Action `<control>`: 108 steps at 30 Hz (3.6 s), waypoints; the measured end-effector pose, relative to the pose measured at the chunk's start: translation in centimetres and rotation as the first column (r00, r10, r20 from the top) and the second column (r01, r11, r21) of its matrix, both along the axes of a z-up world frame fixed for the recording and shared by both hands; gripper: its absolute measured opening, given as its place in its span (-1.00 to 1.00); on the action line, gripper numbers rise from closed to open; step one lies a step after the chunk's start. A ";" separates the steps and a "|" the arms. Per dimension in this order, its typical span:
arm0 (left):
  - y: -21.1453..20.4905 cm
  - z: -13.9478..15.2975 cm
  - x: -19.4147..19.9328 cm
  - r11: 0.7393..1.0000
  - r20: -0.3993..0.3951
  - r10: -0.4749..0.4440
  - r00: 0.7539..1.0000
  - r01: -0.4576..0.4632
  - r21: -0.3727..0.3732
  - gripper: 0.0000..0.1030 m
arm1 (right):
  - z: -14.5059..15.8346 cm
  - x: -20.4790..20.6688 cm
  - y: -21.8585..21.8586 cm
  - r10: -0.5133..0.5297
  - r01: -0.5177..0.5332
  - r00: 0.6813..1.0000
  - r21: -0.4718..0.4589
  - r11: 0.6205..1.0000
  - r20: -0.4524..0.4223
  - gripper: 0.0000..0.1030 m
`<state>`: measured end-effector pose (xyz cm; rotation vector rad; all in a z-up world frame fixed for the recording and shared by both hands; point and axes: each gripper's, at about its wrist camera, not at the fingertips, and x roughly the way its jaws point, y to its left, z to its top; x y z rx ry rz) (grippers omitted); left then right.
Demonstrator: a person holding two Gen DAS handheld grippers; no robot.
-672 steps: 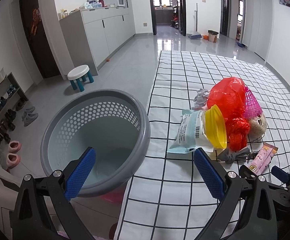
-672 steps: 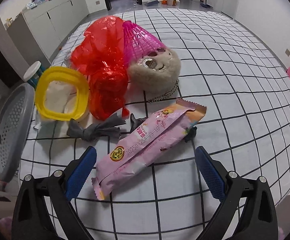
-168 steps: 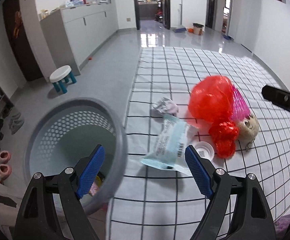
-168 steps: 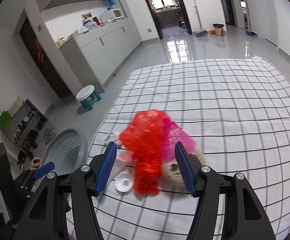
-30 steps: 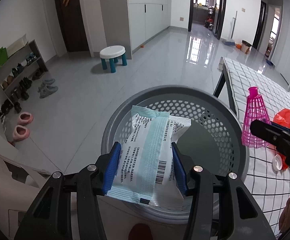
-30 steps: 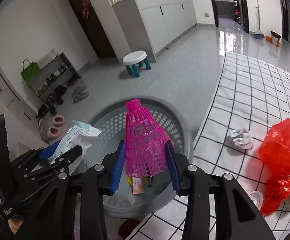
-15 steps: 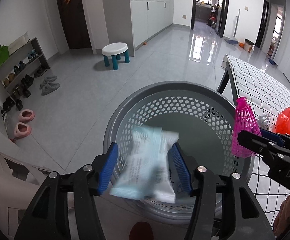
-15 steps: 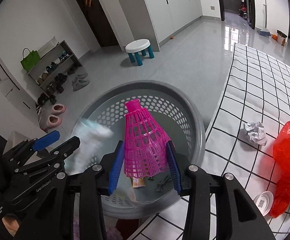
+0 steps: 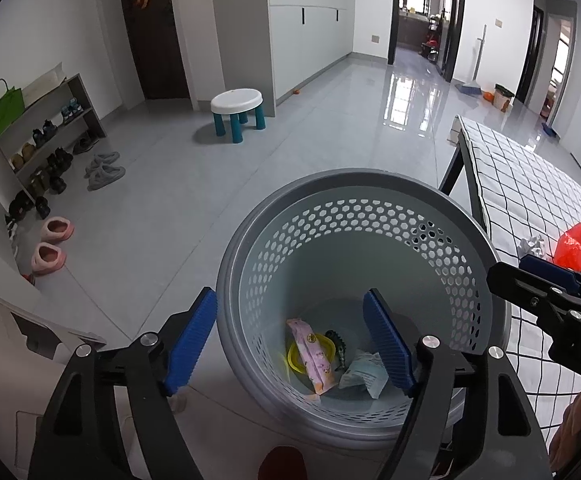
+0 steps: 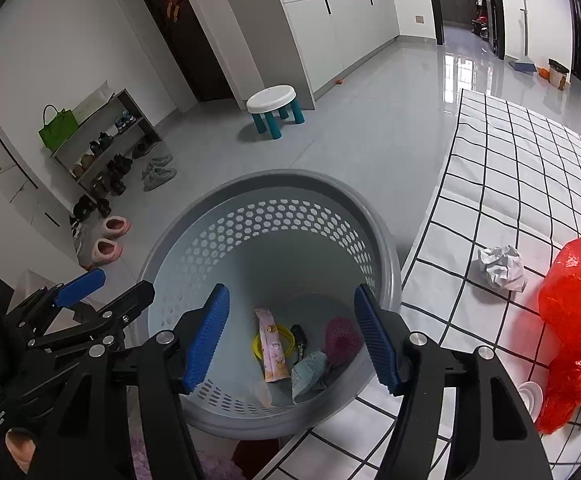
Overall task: Collect trash
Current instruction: 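Move both open grippers away from the basket back over the mat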
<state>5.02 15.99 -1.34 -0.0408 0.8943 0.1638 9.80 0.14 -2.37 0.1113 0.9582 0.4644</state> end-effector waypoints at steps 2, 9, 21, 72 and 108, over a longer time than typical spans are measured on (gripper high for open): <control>0.1 0.1 0.0 1.000 0.001 0.001 1.000 -0.001 0.000 0.44 | 0.1 0.0 -0.2 -0.002 0.002 1.000 0.003 1.000 0.003 0.21; 0.0 0.0 0.0 1.000 0.001 -0.001 1.000 0.001 -0.002 0.45 | 0.0 -0.2 -0.6 -0.003 0.003 1.000 0.002 1.000 0.003 0.21; -0.1 0.2 -0.2 1.000 0.011 -0.004 1.000 0.004 -0.005 0.52 | 0.2 -0.6 -1.4 -0.022 0.022 1.000 0.005 1.000 0.003 0.24; -9.4 1.9 -1.9 0.980 0.107 -0.196 0.975 0.200 -0.022 0.58 | 1.6 -8.5 -16.7 -0.363 0.363 0.929 0.010 0.932 0.070 0.27; -17.3 0.4 -1.6 0.941 0.089 -0.336 0.938 0.339 -0.011 0.66 | -0.3 -11.6 -25.6 -0.495 0.496 0.868 -0.040 0.867 0.048 0.33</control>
